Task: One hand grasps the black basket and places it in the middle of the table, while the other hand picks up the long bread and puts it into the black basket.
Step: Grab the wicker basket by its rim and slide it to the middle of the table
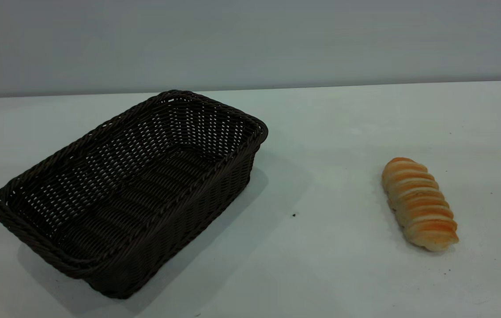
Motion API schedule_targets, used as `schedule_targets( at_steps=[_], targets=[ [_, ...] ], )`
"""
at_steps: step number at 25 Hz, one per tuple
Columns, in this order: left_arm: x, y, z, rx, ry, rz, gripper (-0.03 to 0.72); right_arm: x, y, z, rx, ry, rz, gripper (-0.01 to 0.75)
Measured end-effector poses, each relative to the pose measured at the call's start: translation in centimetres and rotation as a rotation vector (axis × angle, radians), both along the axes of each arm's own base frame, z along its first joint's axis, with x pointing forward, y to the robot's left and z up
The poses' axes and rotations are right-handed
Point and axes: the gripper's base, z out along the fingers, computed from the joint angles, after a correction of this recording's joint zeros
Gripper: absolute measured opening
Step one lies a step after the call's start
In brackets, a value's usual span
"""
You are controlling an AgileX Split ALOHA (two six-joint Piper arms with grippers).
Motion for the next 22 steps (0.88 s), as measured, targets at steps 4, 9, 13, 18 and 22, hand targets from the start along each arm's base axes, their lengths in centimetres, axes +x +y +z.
schedule_targets(
  at_steps=[4,9,13,18,22],
  targets=[
    [4.4,-0.3,-3.0,-0.078,0.056,0.084,0.567,1.1,0.1,-0.4,0.01,0.011,-0.007,0.44],
    [8.0,-0.2,-7.5,-0.122,0.149,0.236,0.567,1.5,0.0,-0.3,0.007,-0.022,-0.009,0.44],
    [9.9,-0.3,-10.1,-0.18,0.154,0.365,0.567,1.5,0.0,-0.3,0.007,-0.024,-0.01,0.44],
    [11.3,-1.9,-11.1,-0.237,0.147,0.361,0.567,1.5,0.0,-0.3,0.008,-0.024,-0.01,0.44],
    [11.4,-3.6,-11.5,-0.266,0.172,0.343,0.567,1.5,0.1,-0.2,0.01,-0.025,-0.01,0.44]
  ],
)
